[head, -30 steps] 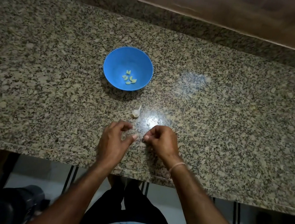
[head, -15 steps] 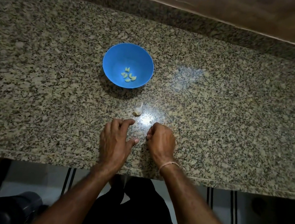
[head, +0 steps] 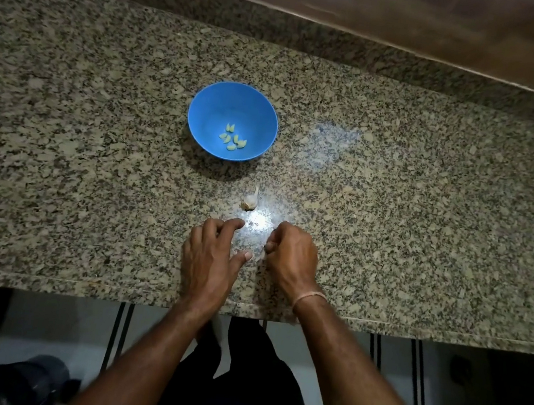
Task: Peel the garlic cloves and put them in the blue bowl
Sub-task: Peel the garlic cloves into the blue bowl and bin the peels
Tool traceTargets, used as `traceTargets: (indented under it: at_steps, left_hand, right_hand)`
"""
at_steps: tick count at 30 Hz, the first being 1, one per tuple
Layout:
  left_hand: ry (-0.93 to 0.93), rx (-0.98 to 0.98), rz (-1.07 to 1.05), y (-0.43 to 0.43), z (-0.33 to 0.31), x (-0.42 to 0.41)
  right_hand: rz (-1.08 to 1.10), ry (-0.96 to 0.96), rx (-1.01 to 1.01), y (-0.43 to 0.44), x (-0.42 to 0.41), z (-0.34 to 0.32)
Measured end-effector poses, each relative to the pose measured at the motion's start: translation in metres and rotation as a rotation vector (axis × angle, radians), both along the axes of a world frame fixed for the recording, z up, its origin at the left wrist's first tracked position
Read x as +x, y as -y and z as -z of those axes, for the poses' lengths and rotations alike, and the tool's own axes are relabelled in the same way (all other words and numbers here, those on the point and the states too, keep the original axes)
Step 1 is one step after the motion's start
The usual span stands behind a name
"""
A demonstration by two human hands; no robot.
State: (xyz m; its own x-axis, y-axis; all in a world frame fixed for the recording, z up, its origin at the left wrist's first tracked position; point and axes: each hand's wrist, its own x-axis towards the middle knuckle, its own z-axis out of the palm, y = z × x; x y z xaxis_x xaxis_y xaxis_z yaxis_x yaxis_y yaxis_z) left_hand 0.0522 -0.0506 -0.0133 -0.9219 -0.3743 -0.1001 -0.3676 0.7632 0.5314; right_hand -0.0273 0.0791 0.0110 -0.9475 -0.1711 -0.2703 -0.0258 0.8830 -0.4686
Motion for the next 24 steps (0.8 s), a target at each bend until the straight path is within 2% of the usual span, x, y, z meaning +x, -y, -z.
traceTargets:
  at_steps: [3,6,8,11,15,20,24]
  left_hand:
    - [0.036,0.206,-0.040,0.003,-0.009,-0.004]
    - [-0.009,0.678,-0.193,0.001,-0.025,-0.005]
    - [-0.055,0.754,-0.220,-0.004,-0.037,-0.004]
    - [-0.090,0.758,-0.250,-0.009,-0.045,-0.003]
    - [-0.121,0.654,-0.255,-0.007,-0.053,-0.006]
    - [-0.120,0.534,-0.201,-0.003,-0.057,-0.012]
    - [-0.100,0.506,-0.154,0.000,-0.055,-0.013]
  right_hand:
    - [0.177,0.264,-0.409,-0.013,0.001,-0.012]
    - [0.377,0.566,-0.804,-0.017,0.008,-0.027]
    - [0.450,0.668,-0.947,-0.014,0.015,-0.034]
    - [0.513,0.693,-1.029,-0.010,0.019,-0.035]
    - [0.480,0.705,-1.092,-0.013,0.014,-0.035]
    - [0.368,0.482,-0.987,-0.015,0.014,-0.038]
    - [0.350,0.410,-0.992,-0.016,0.016,-0.034]
